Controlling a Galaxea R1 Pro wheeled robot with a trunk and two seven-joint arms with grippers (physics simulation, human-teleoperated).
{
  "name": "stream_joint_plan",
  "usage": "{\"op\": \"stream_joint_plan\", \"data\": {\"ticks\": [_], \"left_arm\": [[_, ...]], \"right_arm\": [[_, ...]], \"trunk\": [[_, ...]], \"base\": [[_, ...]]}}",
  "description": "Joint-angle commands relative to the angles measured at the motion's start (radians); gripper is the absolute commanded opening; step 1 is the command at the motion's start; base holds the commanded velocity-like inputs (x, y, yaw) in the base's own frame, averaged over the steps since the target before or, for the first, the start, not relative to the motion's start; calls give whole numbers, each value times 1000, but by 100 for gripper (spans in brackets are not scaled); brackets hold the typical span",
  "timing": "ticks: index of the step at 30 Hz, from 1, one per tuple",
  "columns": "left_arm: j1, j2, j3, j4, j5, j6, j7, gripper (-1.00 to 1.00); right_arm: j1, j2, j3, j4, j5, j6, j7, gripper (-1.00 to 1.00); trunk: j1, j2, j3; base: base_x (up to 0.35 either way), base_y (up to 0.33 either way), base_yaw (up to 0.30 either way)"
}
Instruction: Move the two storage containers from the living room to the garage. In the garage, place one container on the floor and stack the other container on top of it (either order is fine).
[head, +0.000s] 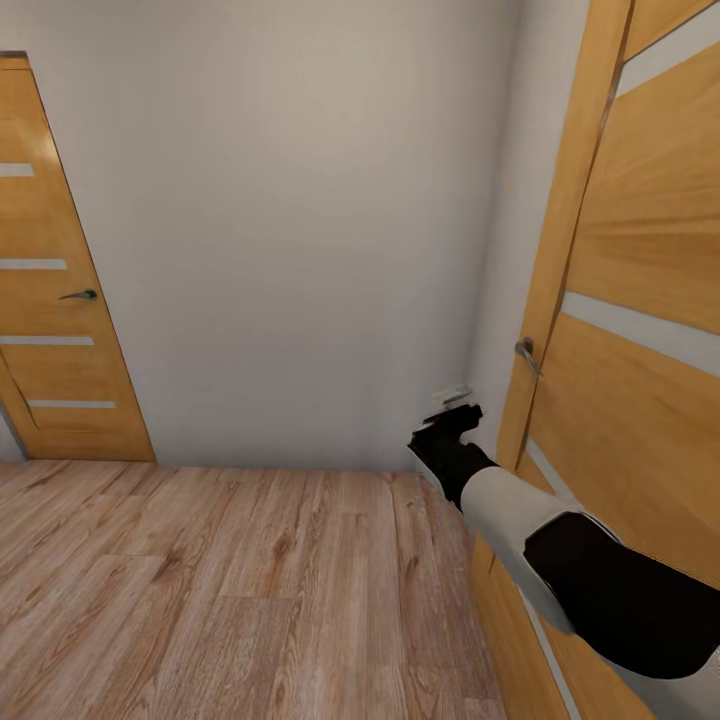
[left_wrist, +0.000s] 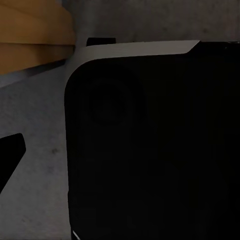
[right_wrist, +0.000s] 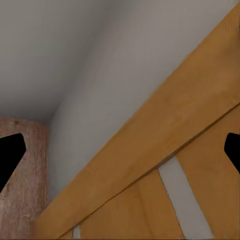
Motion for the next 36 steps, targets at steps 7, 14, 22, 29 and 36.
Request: {"op": "stream_joint_plan", "data": {"ticks": [7, 14, 22, 29, 36], "left_arm": [[0, 0, 0, 0, 2, -1, -1, 100], [0, 0, -1, 0, 2, -1, -1, 100], [0, 1, -1, 0, 2, -1, 1, 100], [0, 1, -1, 0, 2, -1, 2, 100], [0, 2, 0, -1, 2, -1, 5, 100]], "right_arm": [[247, 0, 6, -1, -11, -228, 121, 100], [376, 0, 5, 4, -12, -246, 202, 100], [482, 0, 5, 9, -4, -243, 245, 100], [505, 0, 6, 16, -5, -240, 290, 100], [506, 0, 6, 81, -4, -249, 339, 100]], "trunk": [[0, -1, -1], [0, -1, -1], [0, -1, -1], [0, -1, -1], [0, -1, -1]], "base": [[0, 0, 0], [0, 0, 0], [0, 0, 0], [0, 0, 0], [0, 0, 0]]}}
